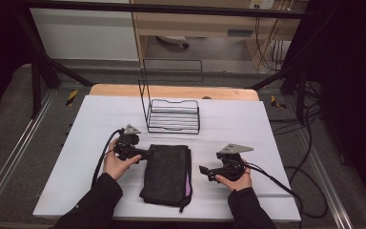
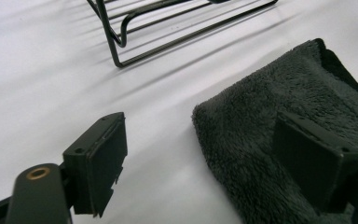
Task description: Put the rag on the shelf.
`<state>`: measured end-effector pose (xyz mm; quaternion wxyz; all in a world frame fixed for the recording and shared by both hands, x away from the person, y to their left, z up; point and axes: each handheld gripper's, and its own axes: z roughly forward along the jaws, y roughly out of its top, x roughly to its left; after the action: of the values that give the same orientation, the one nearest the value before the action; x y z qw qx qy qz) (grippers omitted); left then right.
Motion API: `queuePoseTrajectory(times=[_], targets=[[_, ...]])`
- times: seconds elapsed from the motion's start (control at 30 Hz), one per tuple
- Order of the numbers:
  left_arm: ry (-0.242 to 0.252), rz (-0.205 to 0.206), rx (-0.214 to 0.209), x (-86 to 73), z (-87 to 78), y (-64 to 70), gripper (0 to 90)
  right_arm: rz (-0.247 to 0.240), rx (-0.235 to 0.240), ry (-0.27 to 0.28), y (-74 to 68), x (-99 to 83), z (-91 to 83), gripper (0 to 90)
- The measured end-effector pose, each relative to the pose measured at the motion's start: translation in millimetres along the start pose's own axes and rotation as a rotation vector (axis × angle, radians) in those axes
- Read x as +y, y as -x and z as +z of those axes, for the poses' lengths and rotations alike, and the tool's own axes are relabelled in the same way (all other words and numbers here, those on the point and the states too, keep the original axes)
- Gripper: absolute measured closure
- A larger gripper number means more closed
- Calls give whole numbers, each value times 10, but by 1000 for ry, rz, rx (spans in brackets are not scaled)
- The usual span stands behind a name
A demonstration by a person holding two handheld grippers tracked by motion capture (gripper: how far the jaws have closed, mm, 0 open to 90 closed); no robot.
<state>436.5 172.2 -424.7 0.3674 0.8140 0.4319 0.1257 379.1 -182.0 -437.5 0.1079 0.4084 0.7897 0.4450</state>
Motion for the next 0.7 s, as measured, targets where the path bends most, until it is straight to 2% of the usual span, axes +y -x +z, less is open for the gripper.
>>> queuePoseTrajectory(times=[0.1, 0.2, 0.3, 0.37, 0.53, 0.7], targets=[[-25, -5, 4, -37, 45, -13, 268, 3, -5, 0, -7, -7, 7, 66], [-20, -29, -2, -86, 52, -35, 354, 1, -6, -4, -13, -16, 17, 68], [-28, -53, -28, -114, 79, -59, 445, 4, -7, -5, -15, -19, 27, 72], [-32, -50, -40, -118, 97, -46, 486, 7, -7, -7, -16, -24, 38, 73], [-29, -44, -50, -115, 164, 12, 535, 14, -3, -11, -19, -32, 60, 76], [-32, -73, -83, -117, 196, 3, 594, 19, -1, -2, -17, -28, 66, 76]])
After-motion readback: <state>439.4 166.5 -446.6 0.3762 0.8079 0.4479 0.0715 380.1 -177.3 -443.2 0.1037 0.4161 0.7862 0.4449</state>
